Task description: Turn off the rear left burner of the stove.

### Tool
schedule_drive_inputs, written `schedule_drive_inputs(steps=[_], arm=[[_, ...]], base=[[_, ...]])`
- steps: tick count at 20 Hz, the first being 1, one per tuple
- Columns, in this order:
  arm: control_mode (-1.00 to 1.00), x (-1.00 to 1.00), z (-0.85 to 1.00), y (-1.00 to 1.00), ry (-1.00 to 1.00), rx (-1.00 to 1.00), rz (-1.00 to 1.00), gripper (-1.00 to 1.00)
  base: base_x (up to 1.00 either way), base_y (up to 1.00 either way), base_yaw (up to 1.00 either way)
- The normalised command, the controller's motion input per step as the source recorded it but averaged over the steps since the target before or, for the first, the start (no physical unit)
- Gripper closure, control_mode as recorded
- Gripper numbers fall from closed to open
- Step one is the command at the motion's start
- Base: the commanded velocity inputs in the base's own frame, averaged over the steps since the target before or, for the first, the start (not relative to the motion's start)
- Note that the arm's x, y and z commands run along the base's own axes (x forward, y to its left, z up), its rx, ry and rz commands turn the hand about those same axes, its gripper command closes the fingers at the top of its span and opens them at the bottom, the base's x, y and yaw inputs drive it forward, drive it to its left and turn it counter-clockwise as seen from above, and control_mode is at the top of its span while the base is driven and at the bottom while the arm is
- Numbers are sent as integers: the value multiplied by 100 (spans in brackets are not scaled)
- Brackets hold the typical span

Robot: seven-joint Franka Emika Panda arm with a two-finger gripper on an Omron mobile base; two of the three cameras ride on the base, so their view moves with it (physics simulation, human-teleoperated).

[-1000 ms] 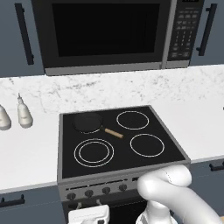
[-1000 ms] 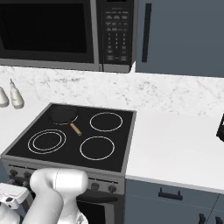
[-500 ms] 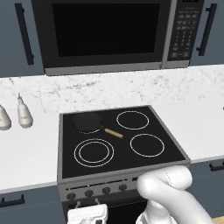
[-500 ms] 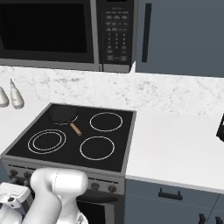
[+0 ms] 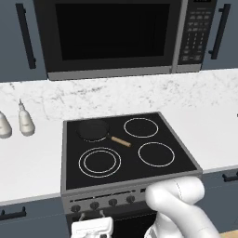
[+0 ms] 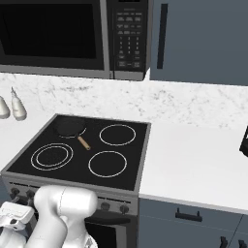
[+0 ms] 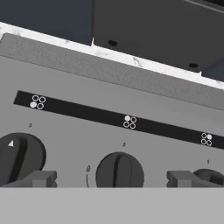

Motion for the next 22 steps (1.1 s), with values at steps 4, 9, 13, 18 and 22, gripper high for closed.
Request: schedule_drive_inputs(steps=[4,9,13,18,22], arm=[[-100,0,0,0,-9,0,0,-100],[-100,0,0,0,-9,0,0,-100],[-100,0,0,-7,-7,0,0,-100],[-100,0,0,-19,-5,0,0,-100],[-100,0,0,-24,-4,0,0,-100]], base=[[0,0,0],[0,0,0],[0,0,0],[0,0,0],[0,0,0]])
